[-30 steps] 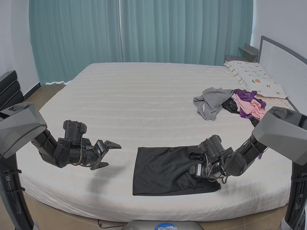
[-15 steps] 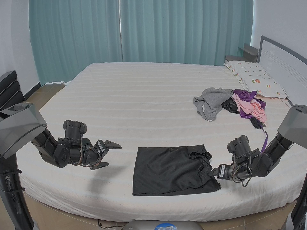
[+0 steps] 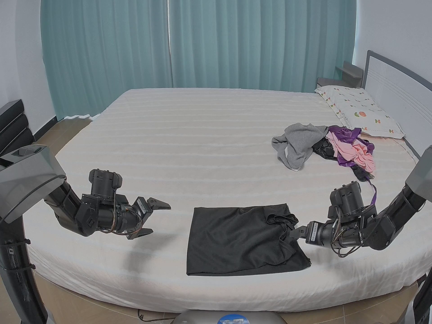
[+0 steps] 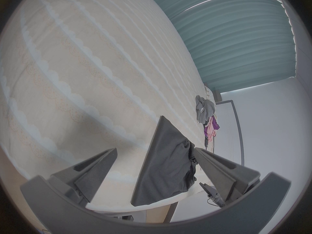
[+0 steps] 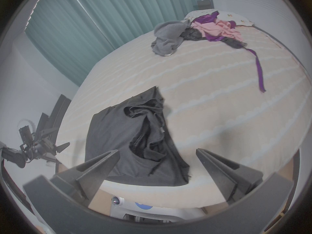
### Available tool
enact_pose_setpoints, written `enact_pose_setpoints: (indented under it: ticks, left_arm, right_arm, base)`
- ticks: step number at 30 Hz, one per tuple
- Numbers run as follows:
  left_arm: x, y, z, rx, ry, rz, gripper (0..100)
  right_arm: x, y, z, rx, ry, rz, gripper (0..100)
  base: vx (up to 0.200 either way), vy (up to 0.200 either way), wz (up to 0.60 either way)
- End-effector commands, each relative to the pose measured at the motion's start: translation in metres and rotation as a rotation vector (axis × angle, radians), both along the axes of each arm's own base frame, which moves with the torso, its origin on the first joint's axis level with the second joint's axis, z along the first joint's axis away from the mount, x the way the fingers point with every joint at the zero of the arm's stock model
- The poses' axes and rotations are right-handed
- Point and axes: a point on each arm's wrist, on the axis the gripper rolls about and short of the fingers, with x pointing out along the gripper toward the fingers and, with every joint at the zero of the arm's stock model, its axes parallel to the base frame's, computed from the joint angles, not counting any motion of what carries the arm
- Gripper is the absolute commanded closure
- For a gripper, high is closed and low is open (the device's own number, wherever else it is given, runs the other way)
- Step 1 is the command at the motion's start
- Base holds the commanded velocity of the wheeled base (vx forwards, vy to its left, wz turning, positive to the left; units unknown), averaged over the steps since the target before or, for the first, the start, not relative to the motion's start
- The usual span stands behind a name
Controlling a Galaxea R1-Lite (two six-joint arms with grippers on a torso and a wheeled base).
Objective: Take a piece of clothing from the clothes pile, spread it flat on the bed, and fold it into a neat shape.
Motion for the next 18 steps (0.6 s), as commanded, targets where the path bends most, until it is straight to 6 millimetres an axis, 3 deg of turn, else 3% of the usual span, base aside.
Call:
enact_pose_setpoints:
  ticks: [1, 8, 14, 15, 18]
  left_arm:
    - [0.000, 0.000, -0.001, 0.001, 0.001, 0.001, 0]
    - [0.000, 0.000, -0.001, 0.001, 0.001, 0.001, 0]
    - [0.000, 0.000, -0.001, 0.001, 0.001, 0.001, 0]
    - [0.000, 0.000, -0.001, 0.001, 0.001, 0.001, 0]
    - [0.000, 0.000, -0.001, 0.001, 0.001, 0.001, 0]
  right_arm:
    - [0.006, 0.019, -0.022, 0.010, 0.030, 0.074, 0]
    - [0.015, 0.038, -0.035, 0.033, -0.009, 0.162, 0]
    - [0.015, 0.038, -0.037, 0.018, -0.008, 0.184, 0]
    - [0.015, 0.036, -0.038, 0.012, -0.007, 0.185, 100]
    - [0.014, 0.029, -0.038, -0.005, 0.001, 0.168, 100]
  base:
    - [0.000, 0.000, 0.00]
    - [0.000, 0.000, 0.00]
    - [0.000, 0.000, 0.00]
    - [0.000, 0.000, 0.00]
    - [0.000, 0.000, 0.00]
